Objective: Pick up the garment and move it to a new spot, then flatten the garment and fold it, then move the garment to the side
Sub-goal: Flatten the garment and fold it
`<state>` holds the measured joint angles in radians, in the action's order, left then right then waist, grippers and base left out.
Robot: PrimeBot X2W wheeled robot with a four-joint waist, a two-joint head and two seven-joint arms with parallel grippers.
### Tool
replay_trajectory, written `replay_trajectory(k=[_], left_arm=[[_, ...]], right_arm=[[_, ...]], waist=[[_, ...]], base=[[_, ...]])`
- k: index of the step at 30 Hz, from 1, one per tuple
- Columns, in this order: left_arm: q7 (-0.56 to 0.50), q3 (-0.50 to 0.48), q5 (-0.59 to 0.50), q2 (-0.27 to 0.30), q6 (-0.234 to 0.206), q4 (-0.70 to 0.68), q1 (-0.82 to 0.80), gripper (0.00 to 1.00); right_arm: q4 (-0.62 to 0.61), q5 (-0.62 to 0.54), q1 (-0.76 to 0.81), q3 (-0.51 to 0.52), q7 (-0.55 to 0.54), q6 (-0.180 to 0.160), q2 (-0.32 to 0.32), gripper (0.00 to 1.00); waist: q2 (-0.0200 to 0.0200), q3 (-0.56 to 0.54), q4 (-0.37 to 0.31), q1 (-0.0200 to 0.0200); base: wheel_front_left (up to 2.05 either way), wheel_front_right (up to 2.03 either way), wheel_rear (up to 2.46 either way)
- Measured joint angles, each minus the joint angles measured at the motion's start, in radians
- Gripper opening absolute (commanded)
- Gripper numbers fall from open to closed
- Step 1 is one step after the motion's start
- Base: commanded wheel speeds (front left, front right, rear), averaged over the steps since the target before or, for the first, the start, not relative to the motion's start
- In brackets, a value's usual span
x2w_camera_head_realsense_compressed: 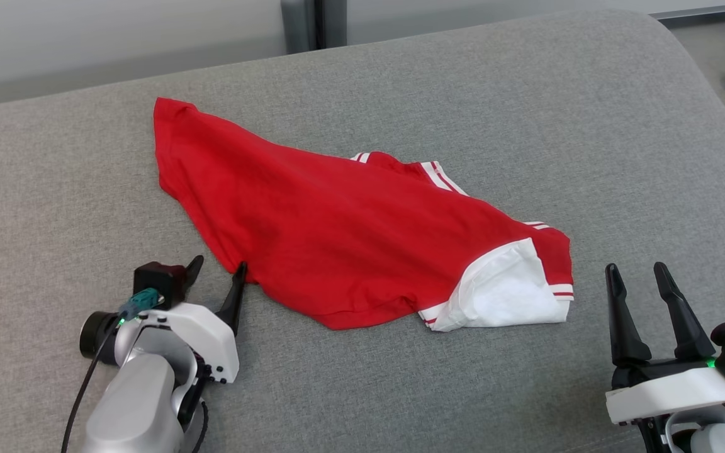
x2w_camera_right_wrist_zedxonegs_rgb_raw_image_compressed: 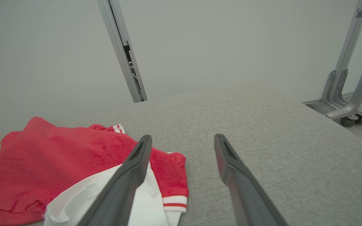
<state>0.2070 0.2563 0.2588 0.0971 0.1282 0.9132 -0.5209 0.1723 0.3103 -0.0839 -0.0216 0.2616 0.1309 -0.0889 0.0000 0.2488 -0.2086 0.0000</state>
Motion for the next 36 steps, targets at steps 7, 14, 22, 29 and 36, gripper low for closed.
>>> replay_trajectory(k=[7,14,22,29,36], left_arm=[[0.013,0.098,0.088,-0.025,0.002,0.077,-0.045,0.0],[0.053,0.04,0.147,-0.007,0.001,-0.024,-0.025,0.0],[0.054,-0.044,0.104,0.04,-0.04,-0.356,0.16,0.0],[0.008,-0.028,0.073,0.071,-0.089,-0.635,0.325,0.0],[-0.069,-0.017,0.076,0.091,-0.107,-0.792,0.369,0.0]], right_arm=[[0.001,-0.01,-0.003,0.006,0.0,0.0,0.001,1.0],[-0.001,-0.011,0.023,0.02,0.0,0.0,0.0,1.0],[0.002,-0.013,0.068,0.044,0.0,0.0,0.007,1.0],[0.002,-0.019,0.085,0.063,0.0,0.0,0.013,1.0],[0.005,-0.018,0.082,0.047,0.0,0.0,0.016,1.0]], waist=[[0.0,-0.011,0.006,0.0001],[0.0,-0.058,0.042,0.0],[0.0,-0.12,0.106,0.0],[0.0,-0.158,0.166,0.0],[0.0,-0.155,0.153,0.0]], base=[[0.0,0.0,0.0],[0.0,0.0,0.0],[0.0,0.0,0.0],[0.0,0.0,0.0],[0.0,0.0,0.0]])
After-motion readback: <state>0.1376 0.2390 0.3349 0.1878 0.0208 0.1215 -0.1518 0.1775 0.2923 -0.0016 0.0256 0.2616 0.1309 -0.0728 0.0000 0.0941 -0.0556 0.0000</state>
